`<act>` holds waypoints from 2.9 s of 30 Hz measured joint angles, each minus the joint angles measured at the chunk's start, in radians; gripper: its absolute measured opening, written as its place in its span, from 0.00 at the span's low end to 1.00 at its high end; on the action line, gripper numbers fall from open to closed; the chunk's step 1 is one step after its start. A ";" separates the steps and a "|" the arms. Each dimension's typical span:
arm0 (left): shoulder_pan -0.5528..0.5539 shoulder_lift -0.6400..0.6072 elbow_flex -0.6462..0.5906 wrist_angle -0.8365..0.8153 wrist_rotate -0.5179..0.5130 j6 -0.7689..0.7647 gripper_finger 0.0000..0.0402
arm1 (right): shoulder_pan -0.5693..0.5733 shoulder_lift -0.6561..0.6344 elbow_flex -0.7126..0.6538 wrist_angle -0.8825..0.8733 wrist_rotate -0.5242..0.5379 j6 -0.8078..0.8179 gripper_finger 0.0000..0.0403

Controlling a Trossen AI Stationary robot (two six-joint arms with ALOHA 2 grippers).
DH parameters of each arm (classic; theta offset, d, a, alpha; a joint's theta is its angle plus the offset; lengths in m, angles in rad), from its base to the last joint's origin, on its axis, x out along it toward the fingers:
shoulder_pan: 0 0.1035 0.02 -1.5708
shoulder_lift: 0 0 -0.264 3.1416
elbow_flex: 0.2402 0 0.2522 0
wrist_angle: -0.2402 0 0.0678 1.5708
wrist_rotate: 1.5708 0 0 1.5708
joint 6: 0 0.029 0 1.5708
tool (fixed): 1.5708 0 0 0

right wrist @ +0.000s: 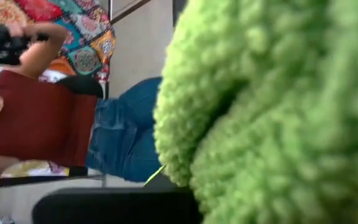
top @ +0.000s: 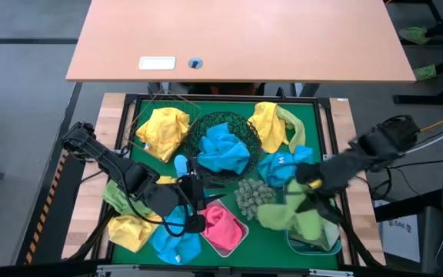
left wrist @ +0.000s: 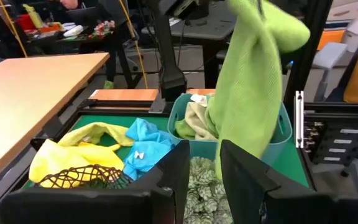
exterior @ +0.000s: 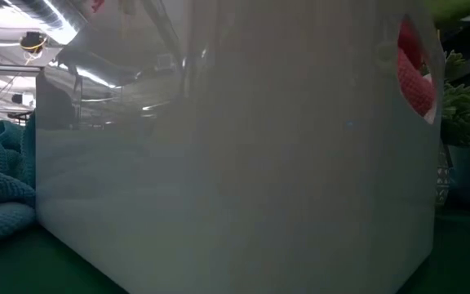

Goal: Sort microfiber towel by color & place in baskets
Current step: Put the green microfiber cloth into the blue bin

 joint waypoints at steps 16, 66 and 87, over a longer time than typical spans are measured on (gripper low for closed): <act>0.000 0.000 0.000 0.001 0.003 -0.001 0.21 | 0.204 -0.100 0.000 -0.349 0.257 0.193 0.03; 0.000 0.001 0.000 0.002 0.003 -0.002 0.21 | 0.203 -0.215 -1.020 0.326 0.427 0.147 0.02; 0.000 0.001 0.000 0.002 0.003 -0.002 0.21 | 0.203 -0.175 -1.214 0.577 0.376 0.192 0.05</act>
